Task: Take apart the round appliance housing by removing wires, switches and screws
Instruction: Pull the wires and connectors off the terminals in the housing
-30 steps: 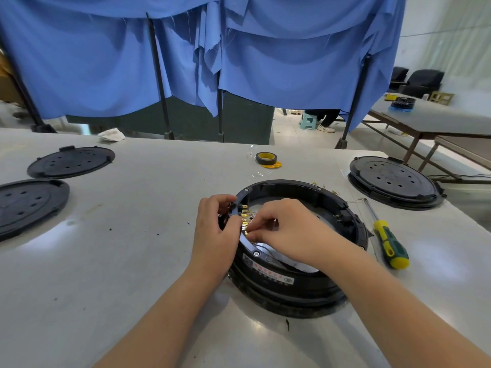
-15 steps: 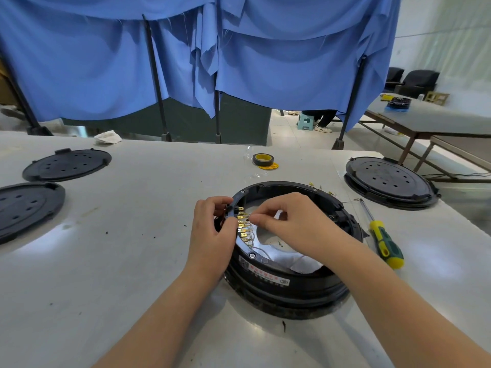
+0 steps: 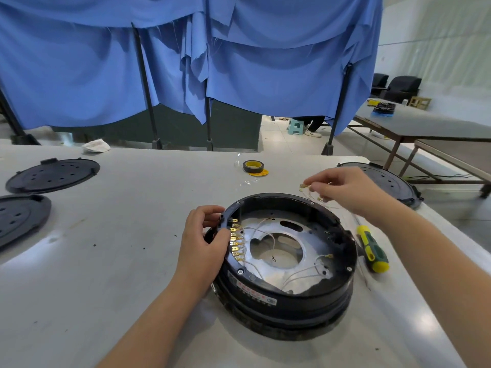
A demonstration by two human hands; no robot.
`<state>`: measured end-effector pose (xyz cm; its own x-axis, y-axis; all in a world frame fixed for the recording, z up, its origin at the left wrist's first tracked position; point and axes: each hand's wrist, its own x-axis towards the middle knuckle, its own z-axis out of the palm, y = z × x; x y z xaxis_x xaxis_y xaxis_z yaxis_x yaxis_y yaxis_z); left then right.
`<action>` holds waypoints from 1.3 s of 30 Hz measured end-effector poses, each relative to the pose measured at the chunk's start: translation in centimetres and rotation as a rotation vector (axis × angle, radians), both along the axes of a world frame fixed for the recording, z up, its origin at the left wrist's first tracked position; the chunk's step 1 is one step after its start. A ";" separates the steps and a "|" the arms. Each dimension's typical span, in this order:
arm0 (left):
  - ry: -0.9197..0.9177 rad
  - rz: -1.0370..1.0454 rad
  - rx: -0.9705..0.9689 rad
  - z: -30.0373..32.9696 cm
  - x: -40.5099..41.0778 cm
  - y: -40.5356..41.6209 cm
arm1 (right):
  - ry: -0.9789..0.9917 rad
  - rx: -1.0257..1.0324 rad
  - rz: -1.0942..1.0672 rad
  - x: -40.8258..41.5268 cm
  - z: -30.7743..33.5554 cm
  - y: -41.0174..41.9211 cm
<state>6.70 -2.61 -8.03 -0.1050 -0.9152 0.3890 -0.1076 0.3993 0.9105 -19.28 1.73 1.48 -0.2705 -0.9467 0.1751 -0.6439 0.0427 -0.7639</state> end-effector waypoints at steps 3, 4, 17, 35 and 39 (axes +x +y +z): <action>-0.003 -0.028 0.008 0.2 0.0 0.3 | -0.027 0.029 -0.121 -2.8 -0.7 -1.3; 0.000 -0.035 0.013 0.3 0.0 0.3 | -0.015 0.056 -0.147 -3.6 -1.2 -1.7; -0.040 -0.016 0.033 0.2 0.1 0.3 | 0.161 0.100 -0.272 -6.4 -7.4 -6.8; -0.023 -0.026 0.033 0.5 -0.1 0.6 | -0.028 -0.071 -0.250 -5.9 -4.3 -5.6; -0.027 -0.023 0.036 0.5 -0.1 0.6 | 0.036 -0.043 -0.065 -1.9 -2.0 -4.0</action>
<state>6.62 -2.01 -7.50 -0.1363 -0.9258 0.3526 -0.1229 0.3690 0.9213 -21.20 -2.24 -0.50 -0.3241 -0.9186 0.2262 -0.6678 0.0529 -0.7424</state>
